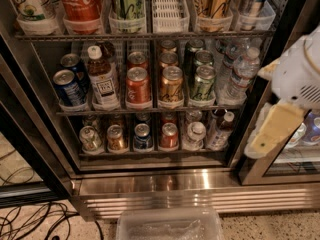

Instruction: Pick green can from middle shelf of fridge

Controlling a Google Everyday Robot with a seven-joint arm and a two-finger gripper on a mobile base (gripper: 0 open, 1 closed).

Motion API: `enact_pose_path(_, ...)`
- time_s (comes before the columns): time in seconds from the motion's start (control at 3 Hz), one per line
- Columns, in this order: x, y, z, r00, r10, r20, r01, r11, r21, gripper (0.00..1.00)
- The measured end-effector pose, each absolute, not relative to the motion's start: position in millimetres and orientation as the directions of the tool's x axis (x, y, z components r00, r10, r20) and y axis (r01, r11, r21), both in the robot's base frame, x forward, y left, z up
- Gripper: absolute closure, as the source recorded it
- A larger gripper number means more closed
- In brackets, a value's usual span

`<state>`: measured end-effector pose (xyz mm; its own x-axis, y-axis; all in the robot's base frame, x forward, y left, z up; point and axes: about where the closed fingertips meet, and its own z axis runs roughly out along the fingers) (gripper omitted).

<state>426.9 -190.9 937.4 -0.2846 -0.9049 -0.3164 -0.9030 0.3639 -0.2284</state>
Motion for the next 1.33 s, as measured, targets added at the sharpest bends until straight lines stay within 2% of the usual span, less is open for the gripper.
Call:
enact_pose_path(0.67, 415, -144, 851, -0.316, -0.857, -0.407, -0.905, 0.401, -0.143, 0.0)
enact_pose_path(1.0, 415, -144, 851, -0.316, -0.857, -0.407, -0.905, 0.402, -0.143, 0.0)
enact_pose_path(1.33, 420, -146, 836, -0.352, -0.814, -0.462, -0.876, 0.461, -0.145, 0.0)
